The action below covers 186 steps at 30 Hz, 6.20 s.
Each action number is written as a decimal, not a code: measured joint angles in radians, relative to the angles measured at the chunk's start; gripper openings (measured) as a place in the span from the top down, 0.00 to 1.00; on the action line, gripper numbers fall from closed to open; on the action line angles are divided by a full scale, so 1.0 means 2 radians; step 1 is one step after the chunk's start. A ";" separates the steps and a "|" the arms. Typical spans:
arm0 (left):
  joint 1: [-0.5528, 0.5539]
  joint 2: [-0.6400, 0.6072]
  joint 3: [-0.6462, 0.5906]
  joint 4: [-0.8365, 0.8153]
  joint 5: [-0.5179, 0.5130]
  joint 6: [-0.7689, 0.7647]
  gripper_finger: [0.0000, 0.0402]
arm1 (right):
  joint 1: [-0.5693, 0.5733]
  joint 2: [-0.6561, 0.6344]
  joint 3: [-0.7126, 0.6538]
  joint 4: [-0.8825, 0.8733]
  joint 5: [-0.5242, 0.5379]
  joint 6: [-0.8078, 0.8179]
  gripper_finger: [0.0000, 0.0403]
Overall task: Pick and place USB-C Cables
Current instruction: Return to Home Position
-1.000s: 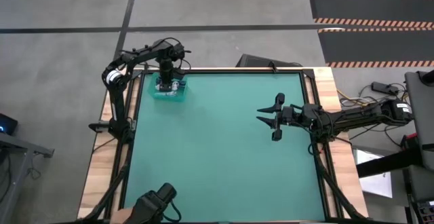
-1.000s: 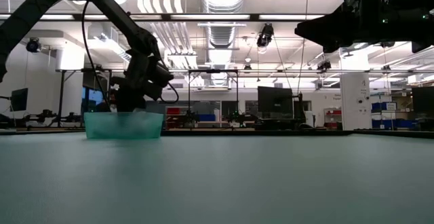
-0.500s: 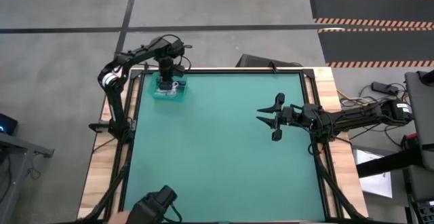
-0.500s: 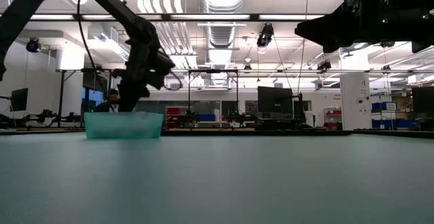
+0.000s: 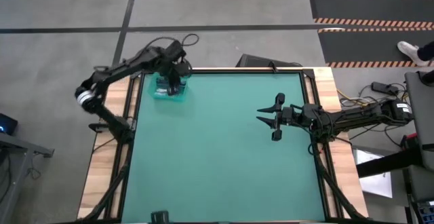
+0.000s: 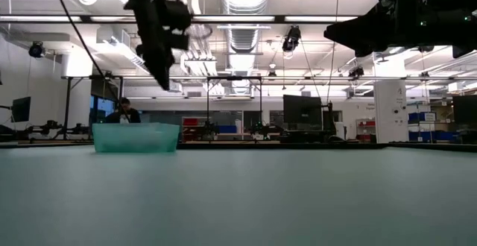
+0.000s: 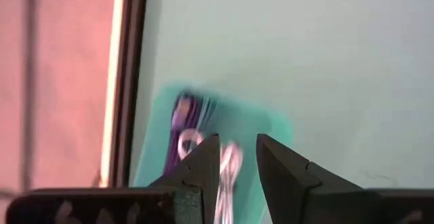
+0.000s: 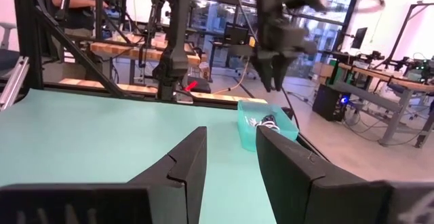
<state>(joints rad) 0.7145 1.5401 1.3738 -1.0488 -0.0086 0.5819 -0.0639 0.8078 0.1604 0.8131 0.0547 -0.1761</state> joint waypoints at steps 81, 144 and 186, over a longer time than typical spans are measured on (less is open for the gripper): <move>-0.402 -0.761 -0.573 0.384 -0.015 -0.261 1.00 | -0.009 -0.271 -0.001 -0.276 0.074 -0.048 0.71; -0.402 -0.699 -0.684 0.558 0.002 -0.248 1.00 | -0.009 -0.364 -0.075 -0.300 -0.014 0.088 0.71; -0.401 -0.649 -0.683 0.558 0.002 -0.248 1.00 | -0.009 -0.363 -0.075 -0.300 -0.014 0.088 0.71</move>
<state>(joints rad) -0.0883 0.2419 0.0071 0.0676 -0.0040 0.0855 -0.0811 0.0811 0.0101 0.2133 0.0265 0.0001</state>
